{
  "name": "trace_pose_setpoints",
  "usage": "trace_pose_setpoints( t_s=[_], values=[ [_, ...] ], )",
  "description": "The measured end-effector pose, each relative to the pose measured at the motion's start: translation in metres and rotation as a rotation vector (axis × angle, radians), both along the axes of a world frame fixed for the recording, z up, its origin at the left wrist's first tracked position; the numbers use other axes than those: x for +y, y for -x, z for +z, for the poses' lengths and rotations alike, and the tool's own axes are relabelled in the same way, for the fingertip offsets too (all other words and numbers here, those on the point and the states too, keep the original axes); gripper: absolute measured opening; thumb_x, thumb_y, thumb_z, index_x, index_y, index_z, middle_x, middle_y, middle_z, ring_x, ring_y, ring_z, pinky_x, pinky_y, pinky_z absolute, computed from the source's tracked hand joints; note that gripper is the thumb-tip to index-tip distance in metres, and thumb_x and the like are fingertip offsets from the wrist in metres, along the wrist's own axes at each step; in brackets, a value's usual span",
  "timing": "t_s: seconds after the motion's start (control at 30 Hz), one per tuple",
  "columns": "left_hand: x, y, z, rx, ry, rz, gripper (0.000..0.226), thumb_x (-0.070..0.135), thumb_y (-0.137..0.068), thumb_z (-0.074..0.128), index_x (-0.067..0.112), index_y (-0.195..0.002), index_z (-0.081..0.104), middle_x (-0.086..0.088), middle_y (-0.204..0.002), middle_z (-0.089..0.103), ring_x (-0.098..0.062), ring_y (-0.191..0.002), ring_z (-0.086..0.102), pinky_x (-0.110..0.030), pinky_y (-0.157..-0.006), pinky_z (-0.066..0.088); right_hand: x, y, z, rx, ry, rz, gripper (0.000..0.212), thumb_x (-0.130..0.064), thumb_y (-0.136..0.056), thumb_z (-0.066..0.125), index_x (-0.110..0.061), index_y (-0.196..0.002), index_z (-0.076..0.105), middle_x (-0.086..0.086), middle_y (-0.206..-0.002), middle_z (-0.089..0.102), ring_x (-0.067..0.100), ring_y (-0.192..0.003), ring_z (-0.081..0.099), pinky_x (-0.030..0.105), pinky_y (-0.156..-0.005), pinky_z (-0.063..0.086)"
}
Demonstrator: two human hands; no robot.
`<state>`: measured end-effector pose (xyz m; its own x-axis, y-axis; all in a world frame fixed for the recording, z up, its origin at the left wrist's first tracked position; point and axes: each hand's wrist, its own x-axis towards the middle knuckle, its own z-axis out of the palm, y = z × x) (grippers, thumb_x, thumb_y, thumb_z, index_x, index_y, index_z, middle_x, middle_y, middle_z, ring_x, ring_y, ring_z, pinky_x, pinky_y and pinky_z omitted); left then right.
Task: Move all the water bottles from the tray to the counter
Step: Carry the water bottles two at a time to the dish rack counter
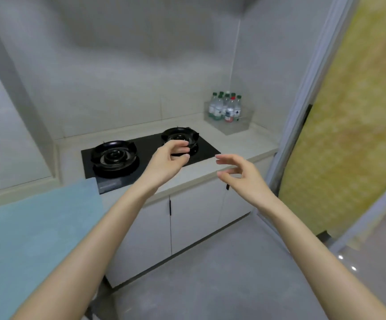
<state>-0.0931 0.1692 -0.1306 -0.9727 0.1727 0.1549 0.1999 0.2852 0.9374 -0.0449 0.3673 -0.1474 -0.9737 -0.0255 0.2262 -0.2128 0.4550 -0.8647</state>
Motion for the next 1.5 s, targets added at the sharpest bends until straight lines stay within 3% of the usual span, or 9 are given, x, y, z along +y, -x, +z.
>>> trace_pose_setpoints(
  t_s=[0.13, 0.3, 0.57, 0.8, 1.03, 1.13, 1.3, 1.4, 1.5],
  values=[
    [0.046, 0.07, -0.005, -0.009, 0.016, -0.083, 0.036, 0.013, -0.092, 0.057, 0.02, -0.127, 0.054, 0.004, -0.12, 0.063, -0.009, -0.097, 0.063, -0.027, -0.09, 0.05, 0.045, 0.052, 0.001, 0.018, -0.018, -0.108, 0.035, -0.015, -0.088, 0.063, -0.031, -0.119, 0.057, -0.011, -0.119, 0.062, 0.009, -0.095, 0.064, 0.025, -0.081, 0.051],
    [0.104, 0.142, -0.018, -0.036, 0.033, -0.136, 0.034, 0.013, -0.092, 0.056, 0.019, -0.126, 0.055, 0.005, -0.119, 0.063, -0.013, -0.102, 0.062, -0.026, -0.091, 0.05, 0.105, 0.12, -0.008, 0.035, -0.033, -0.193, 0.037, -0.015, -0.087, 0.064, -0.027, -0.122, 0.058, -0.01, -0.117, 0.063, 0.01, -0.095, 0.065, 0.021, -0.083, 0.048],
    [0.203, 0.27, -0.022, -0.021, 0.035, -0.078, 0.034, 0.011, -0.092, 0.057, 0.018, -0.126, 0.056, 0.003, -0.116, 0.063, -0.003, -0.078, 0.059, -0.018, -0.079, 0.045, 0.207, 0.256, -0.003, 0.01, -0.008, -0.138, 0.035, -0.015, -0.087, 0.064, -0.03, -0.119, 0.057, -0.01, -0.117, 0.062, 0.007, -0.096, 0.063, 0.027, -0.088, 0.049],
    [0.263, 0.372, -0.019, -0.044, 0.03, -0.019, 0.035, 0.014, -0.093, 0.057, 0.019, -0.127, 0.054, 0.003, -0.118, 0.062, -0.002, -0.077, 0.057, -0.015, -0.069, 0.044, 0.271, 0.367, 0.008, -0.008, -0.011, -0.076, 0.033, -0.016, -0.088, 0.064, -0.033, -0.115, 0.056, -0.011, -0.116, 0.062, 0.004, -0.094, 0.063, 0.022, -0.084, 0.048],
    [0.299, 0.47, -0.026, -0.136, -0.035, -0.014, 0.033, 0.013, -0.093, 0.056, 0.021, -0.125, 0.055, 0.004, -0.119, 0.063, -0.013, -0.095, 0.059, -0.026, -0.085, 0.047, 0.303, 0.476, 0.007, -0.008, -0.017, -0.057, 0.032, -0.013, -0.088, 0.063, -0.033, -0.113, 0.057, -0.021, -0.106, 0.061, -0.013, -0.078, 0.06, 0.006, -0.075, 0.046],
    [0.311, 0.526, -0.039, -0.116, -0.027, -0.006, 0.032, 0.014, -0.093, 0.056, 0.022, -0.124, 0.055, 0.007, -0.117, 0.062, -0.007, -0.09, 0.059, -0.023, -0.083, 0.047, 0.313, 0.535, -0.002, -0.013, -0.056, -0.059, 0.032, -0.012, -0.088, 0.064, -0.023, -0.117, 0.058, -0.021, -0.103, 0.06, -0.006, -0.08, 0.06, 0.0, -0.07, 0.042],
    [0.33, 0.617, -0.072, -0.142, 0.009, 0.02, 0.034, 0.014, -0.092, 0.055, 0.02, -0.126, 0.055, 0.003, -0.123, 0.061, -0.008, -0.093, 0.059, -0.019, -0.075, 0.043, 0.325, 0.624, -0.015, -0.06, -0.055, -0.086, 0.034, -0.01, -0.088, 0.063, -0.017, -0.121, 0.058, -0.005, -0.115, 0.06, 0.006, -0.084, 0.061, 0.001, -0.062, 0.043],
    [0.343, 0.663, -0.097, -0.213, 0.025, 0.042, 0.037, 0.013, -0.092, 0.055, 0.018, -0.128, 0.055, 0.001, -0.129, 0.058, -0.012, -0.101, 0.057, -0.024, -0.086, 0.044, 0.332, 0.67, -0.024, -0.107, -0.077, -0.106, 0.034, -0.01, -0.089, 0.061, -0.018, -0.121, 0.057, -0.004, -0.114, 0.06, 0.012, -0.089, 0.061, 0.008, -0.061, 0.044],
    [0.356, 0.699, -0.12, -0.273, 0.069, 0.073, 0.044, 0.016, -0.091, 0.056, 0.017, -0.134, 0.049, -0.003, -0.14, 0.049, -0.02, -0.115, 0.055, -0.031, -0.099, 0.042, 0.341, 0.712, -0.035, -0.145, -0.092, -0.127, 0.035, -0.008, -0.087, 0.062, -0.016, -0.121, 0.057, -0.005, -0.109, 0.059, 0.008, -0.081, 0.058, 0.011, -0.064, 0.042]
  ],
)
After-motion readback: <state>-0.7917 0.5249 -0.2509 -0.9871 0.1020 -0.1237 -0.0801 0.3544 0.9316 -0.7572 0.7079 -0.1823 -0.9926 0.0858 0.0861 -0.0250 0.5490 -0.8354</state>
